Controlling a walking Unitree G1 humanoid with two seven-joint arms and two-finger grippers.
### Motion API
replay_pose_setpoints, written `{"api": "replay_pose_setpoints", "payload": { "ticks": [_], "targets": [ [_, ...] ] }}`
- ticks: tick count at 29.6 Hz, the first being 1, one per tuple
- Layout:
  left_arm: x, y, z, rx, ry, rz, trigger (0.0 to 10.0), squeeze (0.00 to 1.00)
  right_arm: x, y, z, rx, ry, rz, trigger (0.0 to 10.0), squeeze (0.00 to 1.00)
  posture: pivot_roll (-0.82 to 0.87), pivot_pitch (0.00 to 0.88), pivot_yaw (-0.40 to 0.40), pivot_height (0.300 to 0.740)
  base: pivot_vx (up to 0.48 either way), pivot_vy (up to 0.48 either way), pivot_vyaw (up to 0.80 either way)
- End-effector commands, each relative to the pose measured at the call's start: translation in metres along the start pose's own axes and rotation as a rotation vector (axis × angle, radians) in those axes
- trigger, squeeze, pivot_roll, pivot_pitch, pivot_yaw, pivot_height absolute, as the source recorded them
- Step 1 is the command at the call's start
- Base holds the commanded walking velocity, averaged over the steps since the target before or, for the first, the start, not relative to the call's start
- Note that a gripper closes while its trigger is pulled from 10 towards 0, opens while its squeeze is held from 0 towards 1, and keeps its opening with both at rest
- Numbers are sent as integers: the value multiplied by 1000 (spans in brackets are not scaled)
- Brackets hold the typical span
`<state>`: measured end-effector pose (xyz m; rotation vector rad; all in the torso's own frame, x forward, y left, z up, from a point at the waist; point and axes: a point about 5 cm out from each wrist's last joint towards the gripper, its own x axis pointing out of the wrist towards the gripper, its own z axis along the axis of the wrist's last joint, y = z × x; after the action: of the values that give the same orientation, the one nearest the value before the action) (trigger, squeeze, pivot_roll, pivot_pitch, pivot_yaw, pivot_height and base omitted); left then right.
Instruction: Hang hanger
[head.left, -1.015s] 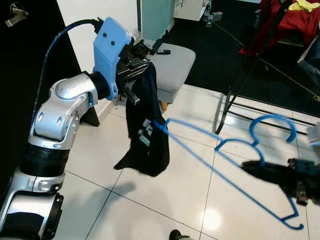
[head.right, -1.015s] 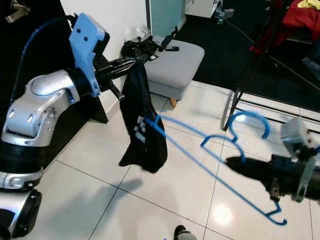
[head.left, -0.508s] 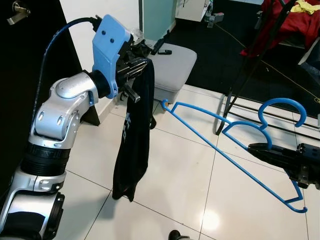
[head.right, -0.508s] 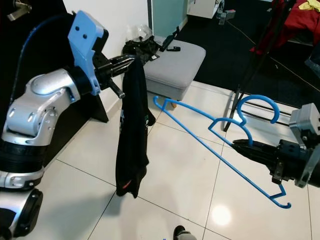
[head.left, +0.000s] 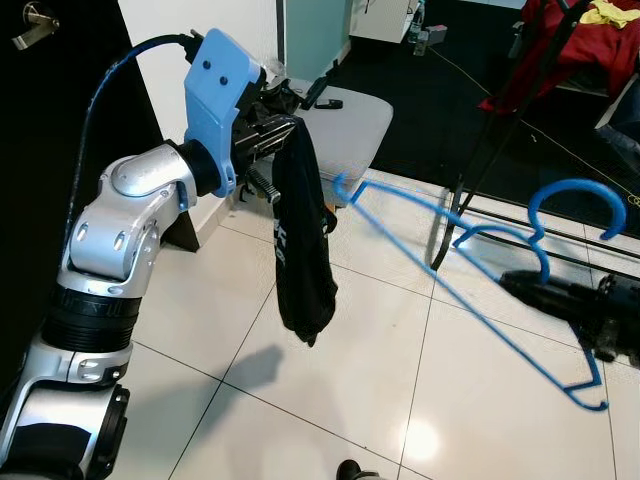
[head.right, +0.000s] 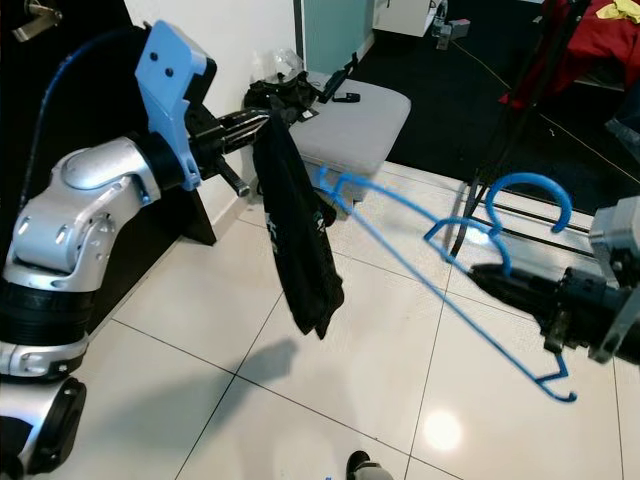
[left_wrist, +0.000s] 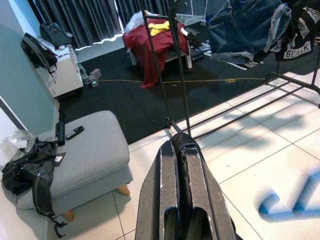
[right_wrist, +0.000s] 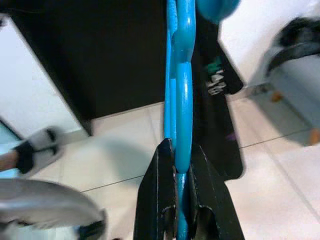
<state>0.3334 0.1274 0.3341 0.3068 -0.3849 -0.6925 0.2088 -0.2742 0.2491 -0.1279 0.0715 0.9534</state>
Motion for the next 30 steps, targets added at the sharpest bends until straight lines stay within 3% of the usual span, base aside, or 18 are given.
{"api": "replay_pose_setpoints", "payload": {
  "ticks": [1, 15, 30],
  "targets": [
    [1, 2, 7, 19, -32, 12, 10000, 0, -5, 6, 5, 10, -2, 41, 10000, 0, -52, 185, -24, 740, 0, 0, 0],
    [3, -6, 22, 26, -120, -64, 10000, 0, -4, -5, 6, -34, -15, -33, 10000, 0, -51, 182, -25, 740, 0, 0, 0],
    [2, -12, 26, 38, -144, -106, 10000, 0, 1, -7, 6, -31, -18, -14, 10000, 0, -46, 183, -29, 740, 0, 0, 0]
  ]
}}
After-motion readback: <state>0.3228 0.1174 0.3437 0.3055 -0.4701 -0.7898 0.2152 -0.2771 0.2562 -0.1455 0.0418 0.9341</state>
